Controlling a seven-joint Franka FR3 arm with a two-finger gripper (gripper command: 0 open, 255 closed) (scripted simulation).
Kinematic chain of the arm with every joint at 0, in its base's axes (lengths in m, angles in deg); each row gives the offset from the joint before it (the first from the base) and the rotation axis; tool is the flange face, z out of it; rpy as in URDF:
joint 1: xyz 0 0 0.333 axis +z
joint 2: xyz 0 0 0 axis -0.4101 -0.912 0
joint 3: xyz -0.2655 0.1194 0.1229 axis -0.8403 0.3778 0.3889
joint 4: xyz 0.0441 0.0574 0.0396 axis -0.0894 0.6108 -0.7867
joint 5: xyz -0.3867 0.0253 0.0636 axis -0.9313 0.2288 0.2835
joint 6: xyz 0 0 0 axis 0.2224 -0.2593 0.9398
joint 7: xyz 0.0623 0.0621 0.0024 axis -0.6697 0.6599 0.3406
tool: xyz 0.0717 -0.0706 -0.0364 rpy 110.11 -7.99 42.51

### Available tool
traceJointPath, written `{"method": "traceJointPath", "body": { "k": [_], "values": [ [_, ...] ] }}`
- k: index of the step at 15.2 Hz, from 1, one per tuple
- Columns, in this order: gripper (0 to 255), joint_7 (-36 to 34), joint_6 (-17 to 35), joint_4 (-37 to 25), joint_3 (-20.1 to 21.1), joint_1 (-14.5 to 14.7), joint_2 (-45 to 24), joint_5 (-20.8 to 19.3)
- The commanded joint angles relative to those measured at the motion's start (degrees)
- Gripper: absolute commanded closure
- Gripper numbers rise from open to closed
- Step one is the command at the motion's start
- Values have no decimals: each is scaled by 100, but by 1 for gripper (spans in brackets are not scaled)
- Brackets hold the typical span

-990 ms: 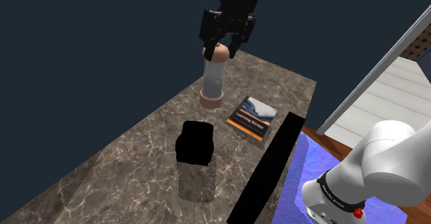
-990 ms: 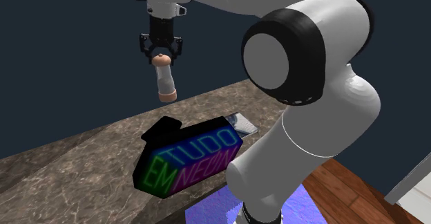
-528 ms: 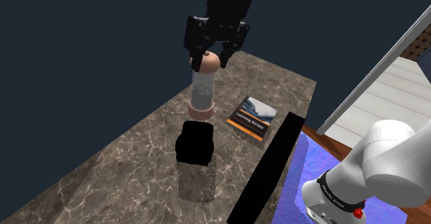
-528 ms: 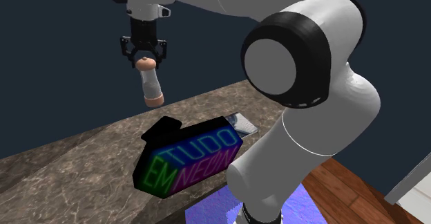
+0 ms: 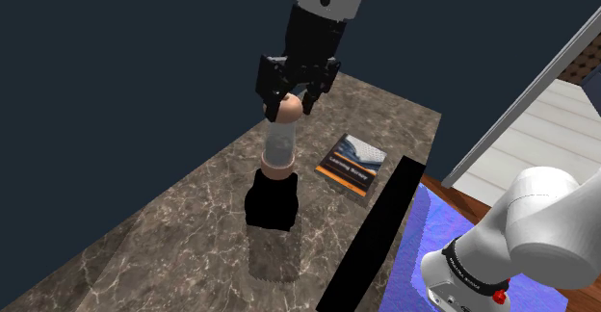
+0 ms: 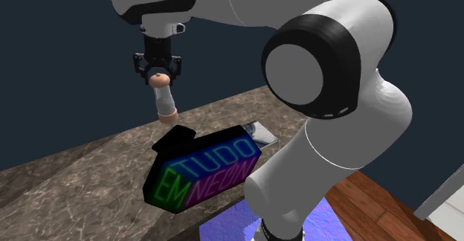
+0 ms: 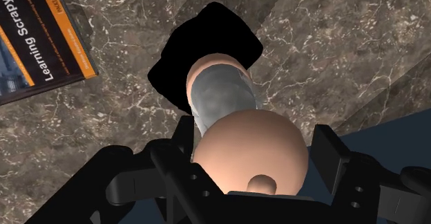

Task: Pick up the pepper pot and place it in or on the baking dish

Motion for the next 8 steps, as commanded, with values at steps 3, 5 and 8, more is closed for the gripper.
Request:
{"method": "traceJointPath", "body": {
  "k": [3,5,8],
  "values": [
    [255,32,301,307,28,16,11,27],
    [255,52,453,457,40,23,8,40],
    [255,81,682,673,59,32,-7,59]
  ]
}}
